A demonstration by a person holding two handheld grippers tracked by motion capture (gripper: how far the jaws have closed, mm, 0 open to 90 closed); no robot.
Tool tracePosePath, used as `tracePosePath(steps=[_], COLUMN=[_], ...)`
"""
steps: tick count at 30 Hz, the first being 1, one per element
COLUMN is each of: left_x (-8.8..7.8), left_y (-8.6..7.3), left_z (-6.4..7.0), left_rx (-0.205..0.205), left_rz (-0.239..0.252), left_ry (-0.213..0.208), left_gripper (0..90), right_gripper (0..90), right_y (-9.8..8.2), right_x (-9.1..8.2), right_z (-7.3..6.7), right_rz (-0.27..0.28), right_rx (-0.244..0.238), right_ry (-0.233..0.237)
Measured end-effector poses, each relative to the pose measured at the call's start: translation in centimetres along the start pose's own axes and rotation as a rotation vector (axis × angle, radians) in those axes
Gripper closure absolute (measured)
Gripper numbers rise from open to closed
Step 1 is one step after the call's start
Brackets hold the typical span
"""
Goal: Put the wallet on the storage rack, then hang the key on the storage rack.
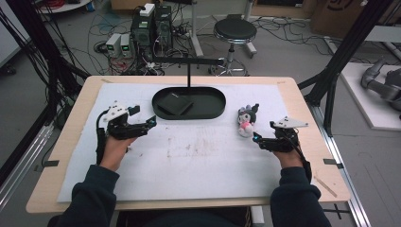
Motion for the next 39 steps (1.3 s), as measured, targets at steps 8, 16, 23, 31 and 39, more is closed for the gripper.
tracePosePath(steps=[8, 16, 23, 31, 39], left_x=[-2.1, -3.0, -2.9, -2.8, -2.8], left_y=[-1.9, -2.6, -3.0, -3.3, -3.4], left_z=[-2.2, -3.0, -2.8, -2.9, -2.8], left_rx=[-0.002, -0.005, 0.007, 0.000, -0.002], left_rz=[-0.015, -0.013, -0.028, -0.048, -0.066], left_ry=[0.072, 0.099, 0.108, 0.106, 0.110], left_gripper=[17.2, 17.2, 17.2, 17.2, 17.4], right_gripper=[17.6, 17.6, 17.6, 17.6, 17.6], right_y=[0.1, 0.2, 0.3, 0.6, 0.7], right_x=[0.4, 0.6, 0.5, 1.2, 1.2], right_z=[-0.4, -0.6, -0.6, -1.1, -1.4], right_rz=[-0.010, -0.009, -0.003, 0.002, 0.008], right_rx=[0.013, 0.007, 0.008, 0.029, 0.019], right_ry=[-0.008, -0.010, -0.008, -0.007, -0.039])
Point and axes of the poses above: each handheld gripper's, and its own axes: x roughly forward along the jaws, y roughly out of its top, z roughly to its right, the point moved 7 cm from there along x, roughly forward along the jaws, and after that the axes turned 5 degrees about x, right-handed, at the moved point
